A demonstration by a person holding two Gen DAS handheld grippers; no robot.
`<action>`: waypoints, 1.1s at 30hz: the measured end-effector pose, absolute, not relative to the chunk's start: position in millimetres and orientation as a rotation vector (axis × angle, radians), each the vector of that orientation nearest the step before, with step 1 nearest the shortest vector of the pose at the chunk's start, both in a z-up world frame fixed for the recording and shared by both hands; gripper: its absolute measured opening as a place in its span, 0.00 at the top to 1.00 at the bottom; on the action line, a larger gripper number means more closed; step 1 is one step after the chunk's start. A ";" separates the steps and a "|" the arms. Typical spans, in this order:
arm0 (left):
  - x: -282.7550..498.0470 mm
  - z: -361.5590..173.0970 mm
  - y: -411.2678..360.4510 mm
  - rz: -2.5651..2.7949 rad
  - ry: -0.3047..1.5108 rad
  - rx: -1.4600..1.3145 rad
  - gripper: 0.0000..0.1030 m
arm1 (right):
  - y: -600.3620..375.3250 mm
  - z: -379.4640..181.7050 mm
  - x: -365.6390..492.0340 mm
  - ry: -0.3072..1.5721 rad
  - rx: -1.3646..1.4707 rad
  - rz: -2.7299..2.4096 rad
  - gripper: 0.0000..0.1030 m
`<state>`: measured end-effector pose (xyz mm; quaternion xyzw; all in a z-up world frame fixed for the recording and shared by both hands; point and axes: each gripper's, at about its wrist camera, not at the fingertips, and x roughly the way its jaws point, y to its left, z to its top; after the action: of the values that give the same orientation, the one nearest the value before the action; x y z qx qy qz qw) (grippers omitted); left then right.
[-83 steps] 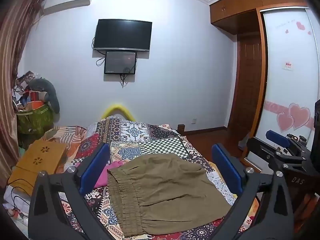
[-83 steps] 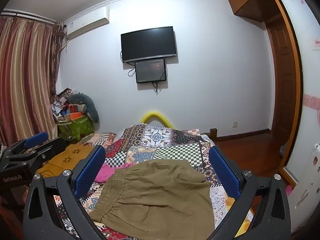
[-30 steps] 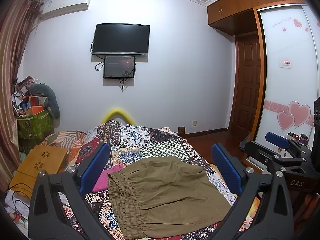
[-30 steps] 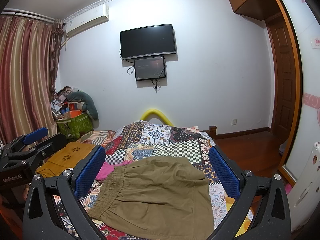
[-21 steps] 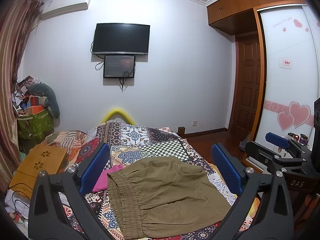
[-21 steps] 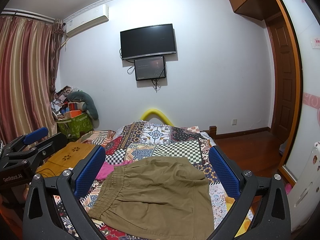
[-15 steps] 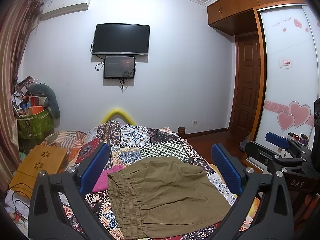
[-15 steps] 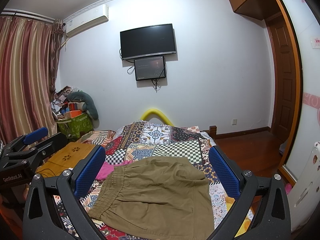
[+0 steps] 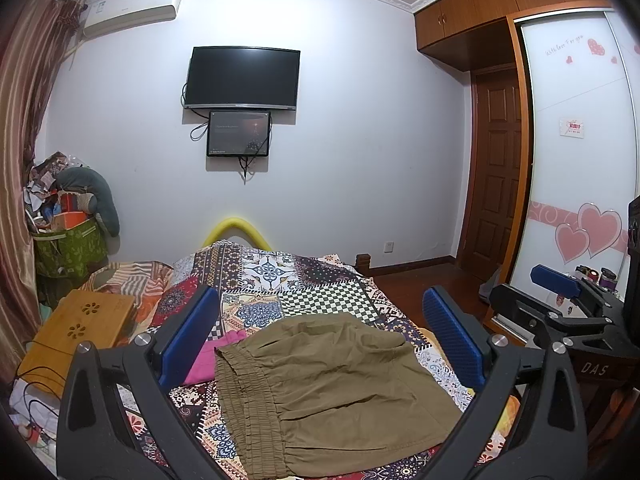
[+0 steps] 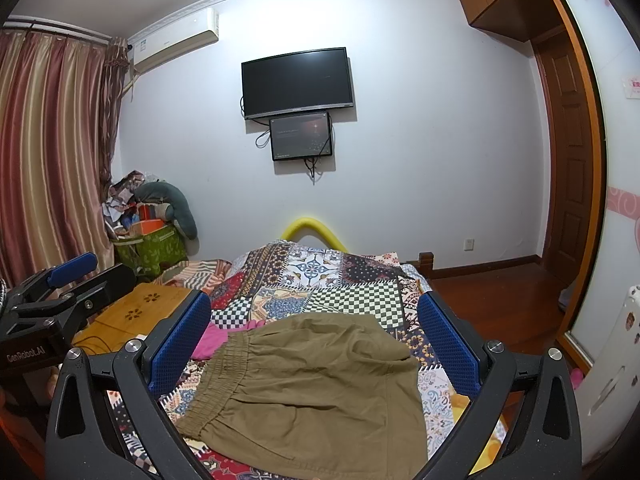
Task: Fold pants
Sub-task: 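Lower both tools and grasp the olive pants waistband and leg hem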
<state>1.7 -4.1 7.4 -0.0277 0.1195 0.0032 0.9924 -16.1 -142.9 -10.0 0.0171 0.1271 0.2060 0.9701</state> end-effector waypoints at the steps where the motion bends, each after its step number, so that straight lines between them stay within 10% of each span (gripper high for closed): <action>1: 2.5 7.1 -4.2 0.007 0.240 -0.055 0.00 | -142.9 -10.4 -16.0 0.258 0.034 0.415 0.00; 22: 98.7 -70.7 34.8 0.095 0.499 -0.005 0.00 | -189.5 -82.3 48.4 0.455 -0.077 0.175 0.00; 33: 154.1 -161.7 85.0 0.154 0.795 -0.043 0.19 | -206.1 -144.0 96.8 0.687 -0.094 0.187 0.02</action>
<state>154.1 85.0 -161.7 -0.0210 0.3865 0.0750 0.9190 96.8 -206.1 -144.0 -0.0459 0.3361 0.0916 0.9362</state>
